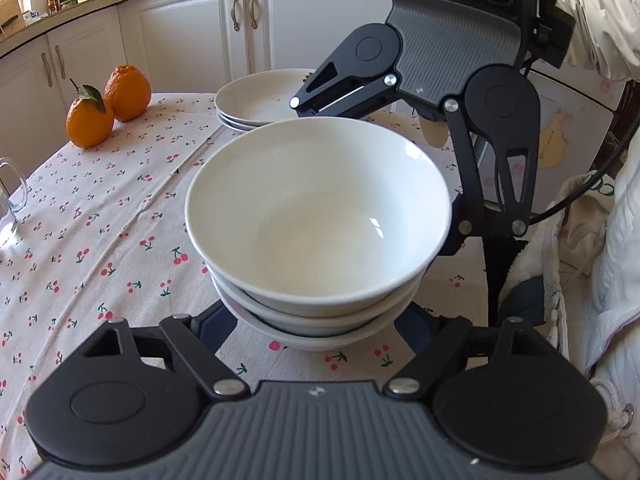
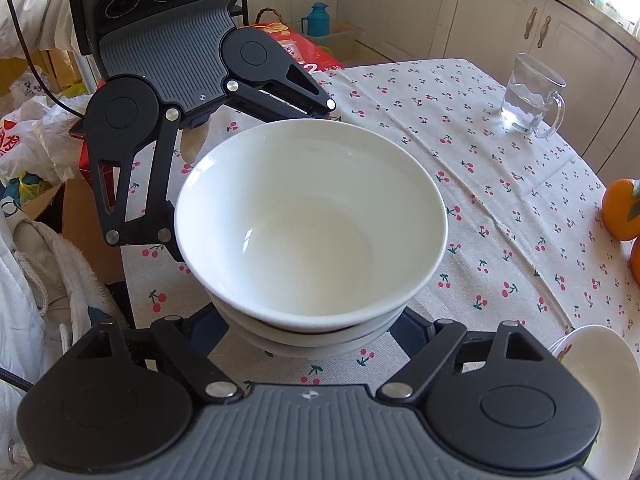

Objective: Organize plates and bowls
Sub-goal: 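Lift the bowl stack with both tools and carry it over the plate stack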

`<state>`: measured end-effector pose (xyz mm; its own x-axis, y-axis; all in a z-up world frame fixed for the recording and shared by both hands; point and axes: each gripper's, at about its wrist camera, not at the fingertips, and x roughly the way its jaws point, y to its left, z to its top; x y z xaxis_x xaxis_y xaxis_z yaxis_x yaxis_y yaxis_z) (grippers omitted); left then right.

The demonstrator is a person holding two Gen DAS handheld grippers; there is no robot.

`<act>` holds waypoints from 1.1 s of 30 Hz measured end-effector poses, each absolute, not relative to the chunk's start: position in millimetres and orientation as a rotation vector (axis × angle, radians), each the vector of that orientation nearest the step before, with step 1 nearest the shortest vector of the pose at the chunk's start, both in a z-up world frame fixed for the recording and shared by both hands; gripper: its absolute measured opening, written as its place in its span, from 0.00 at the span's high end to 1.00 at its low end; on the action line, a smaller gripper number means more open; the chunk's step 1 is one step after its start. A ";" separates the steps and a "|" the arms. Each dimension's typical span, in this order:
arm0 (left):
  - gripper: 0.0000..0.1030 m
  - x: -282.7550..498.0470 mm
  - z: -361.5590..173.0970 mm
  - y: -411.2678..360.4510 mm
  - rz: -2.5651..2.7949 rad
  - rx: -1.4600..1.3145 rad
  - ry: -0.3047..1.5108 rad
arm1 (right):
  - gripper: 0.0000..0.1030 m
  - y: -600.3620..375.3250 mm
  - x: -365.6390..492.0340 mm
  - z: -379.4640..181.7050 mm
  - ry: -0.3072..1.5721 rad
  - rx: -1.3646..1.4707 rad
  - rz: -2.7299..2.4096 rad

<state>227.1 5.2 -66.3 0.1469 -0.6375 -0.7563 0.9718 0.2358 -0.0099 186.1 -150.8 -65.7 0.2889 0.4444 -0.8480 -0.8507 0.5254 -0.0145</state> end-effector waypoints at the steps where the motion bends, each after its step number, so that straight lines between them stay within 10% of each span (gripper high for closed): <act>1: 0.18 227.3 -66.0 4.6 -1.248 0.559 0.735 | 0.13 -151.1 186.1 -65.6 0.914 -0.523 0.919; 33: 0.18 271.6 -23.2 -135.3 -1.346 0.613 0.590 | 0.14 -285.6 202.3 -13.6 0.846 -0.474 0.775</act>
